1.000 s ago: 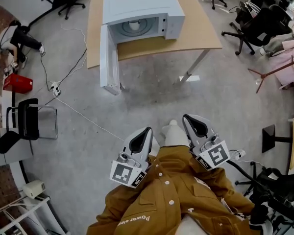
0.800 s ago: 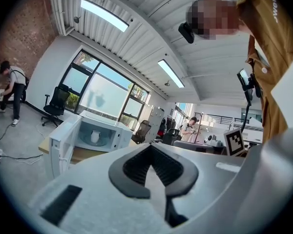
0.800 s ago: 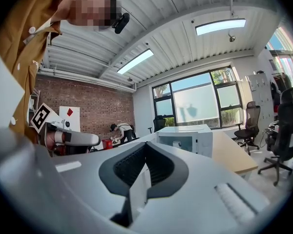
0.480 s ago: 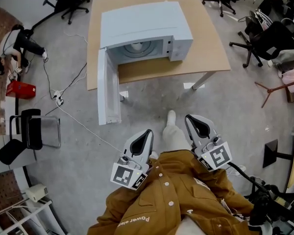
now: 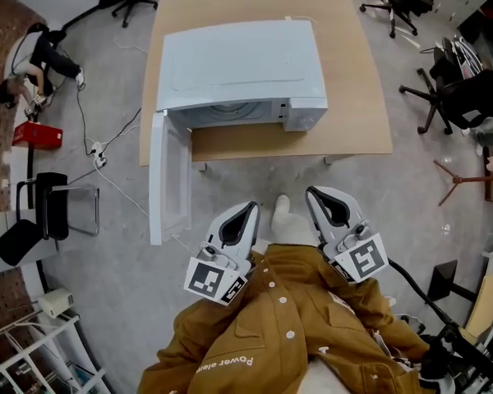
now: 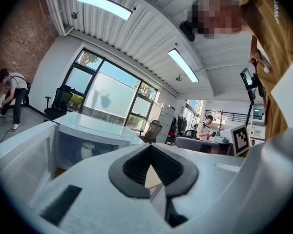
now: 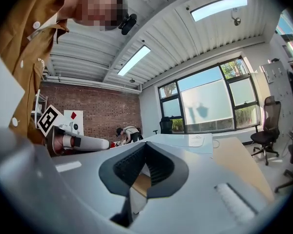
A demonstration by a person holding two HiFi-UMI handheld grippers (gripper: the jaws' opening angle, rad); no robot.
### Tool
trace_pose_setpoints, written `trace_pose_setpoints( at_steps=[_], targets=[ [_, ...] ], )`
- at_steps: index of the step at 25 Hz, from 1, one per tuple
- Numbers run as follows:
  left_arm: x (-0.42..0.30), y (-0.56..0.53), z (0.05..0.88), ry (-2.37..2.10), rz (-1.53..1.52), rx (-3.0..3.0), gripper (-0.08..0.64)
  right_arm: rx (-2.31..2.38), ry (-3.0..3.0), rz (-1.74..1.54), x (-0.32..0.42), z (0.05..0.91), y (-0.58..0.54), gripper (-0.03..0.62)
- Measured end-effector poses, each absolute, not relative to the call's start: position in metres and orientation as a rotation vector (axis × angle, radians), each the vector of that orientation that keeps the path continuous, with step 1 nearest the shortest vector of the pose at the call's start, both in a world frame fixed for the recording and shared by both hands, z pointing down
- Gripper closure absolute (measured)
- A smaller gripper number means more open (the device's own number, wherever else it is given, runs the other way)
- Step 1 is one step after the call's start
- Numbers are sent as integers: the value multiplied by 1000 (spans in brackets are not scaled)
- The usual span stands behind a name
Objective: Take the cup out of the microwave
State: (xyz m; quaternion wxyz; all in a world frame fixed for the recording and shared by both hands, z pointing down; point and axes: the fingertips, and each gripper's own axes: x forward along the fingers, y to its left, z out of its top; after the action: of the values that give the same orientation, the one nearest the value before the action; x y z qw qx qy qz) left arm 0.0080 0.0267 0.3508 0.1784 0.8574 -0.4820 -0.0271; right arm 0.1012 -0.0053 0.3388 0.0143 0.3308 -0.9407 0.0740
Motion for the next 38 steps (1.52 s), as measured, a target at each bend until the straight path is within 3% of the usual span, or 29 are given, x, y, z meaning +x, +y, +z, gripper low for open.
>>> trace_pose_setpoints(
  at_steps=[11,19,21,24,38],
  targets=[
    [-14,-34,346,-1442,-117,2391,563,986,-2941,249,77,341,-56,588],
    [-71,-82,413,-1699,-5,2360,561,985,-2921,238,56,344,-55,588],
    [-80,-100,435,-1726,-13,2314,376,973,-2905,231,50,351,-53,588],
    [-92,-132,470,-1757,34,2286,292,970,-2876,232,43,364,-50,588],
    [-115,-250,568,-1815,208,2269,196,1073,-2801,237,29,392,-54,588]
  ],
)
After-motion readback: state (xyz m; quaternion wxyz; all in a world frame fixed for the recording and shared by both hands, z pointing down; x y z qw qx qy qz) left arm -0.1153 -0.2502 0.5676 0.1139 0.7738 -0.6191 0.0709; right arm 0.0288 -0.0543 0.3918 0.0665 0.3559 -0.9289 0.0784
